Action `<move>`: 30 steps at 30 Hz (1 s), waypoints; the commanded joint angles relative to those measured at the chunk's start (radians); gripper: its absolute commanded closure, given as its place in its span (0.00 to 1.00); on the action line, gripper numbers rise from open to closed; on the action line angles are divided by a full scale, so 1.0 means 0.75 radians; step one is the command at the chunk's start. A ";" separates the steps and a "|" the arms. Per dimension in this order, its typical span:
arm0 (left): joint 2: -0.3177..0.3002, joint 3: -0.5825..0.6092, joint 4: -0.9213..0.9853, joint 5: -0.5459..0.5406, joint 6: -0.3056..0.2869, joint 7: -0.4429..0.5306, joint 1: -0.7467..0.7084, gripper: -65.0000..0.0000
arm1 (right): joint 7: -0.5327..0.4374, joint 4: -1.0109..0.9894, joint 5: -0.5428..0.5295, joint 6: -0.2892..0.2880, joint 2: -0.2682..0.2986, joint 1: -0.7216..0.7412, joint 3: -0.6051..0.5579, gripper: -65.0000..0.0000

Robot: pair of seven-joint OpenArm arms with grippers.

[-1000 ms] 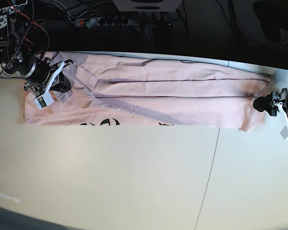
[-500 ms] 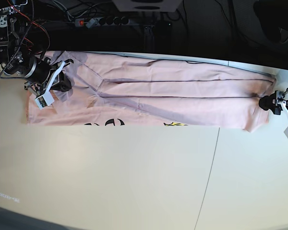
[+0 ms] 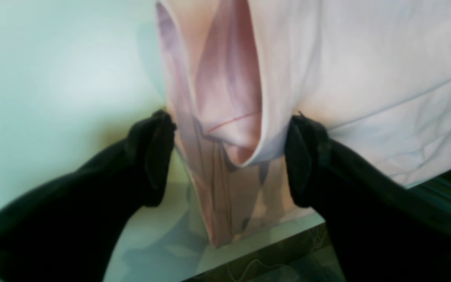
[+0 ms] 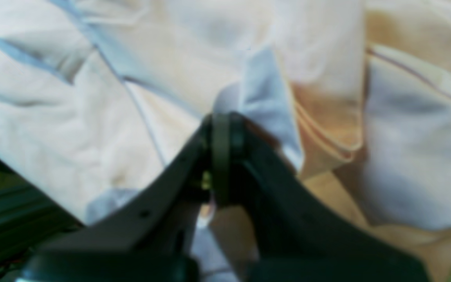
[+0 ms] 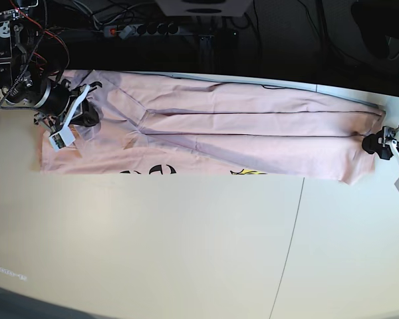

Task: Fold the T-shirt properly
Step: 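Hold the strip ends with both grippers and pull it taut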

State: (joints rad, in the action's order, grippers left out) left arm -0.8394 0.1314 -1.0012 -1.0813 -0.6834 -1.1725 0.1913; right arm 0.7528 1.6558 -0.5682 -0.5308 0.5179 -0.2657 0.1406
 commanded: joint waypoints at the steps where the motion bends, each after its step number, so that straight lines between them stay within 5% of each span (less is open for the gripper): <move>1: -0.039 -0.011 -0.008 0.030 -0.020 -0.004 0.019 0.27 | -0.010 0.016 -0.011 -0.111 0.022 0.013 0.010 1.00; 14: -0.084 -0.057 -0.008 -0.198 -0.020 -0.119 0.104 0.27 | -0.001 0.011 -0.010 -0.112 0.022 0.013 0.010 1.00; 30: -0.067 -0.072 0.127 -0.173 -0.020 -0.076 0.051 0.27 | 0.010 0.010 -0.011 -0.111 0.022 0.013 0.010 1.00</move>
State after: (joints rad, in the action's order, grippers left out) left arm -0.8635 0.0875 -0.8978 -1.1988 -0.6849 -1.2407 0.2131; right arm 0.7643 1.6535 -0.5686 -0.5308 0.5179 -0.2653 0.1410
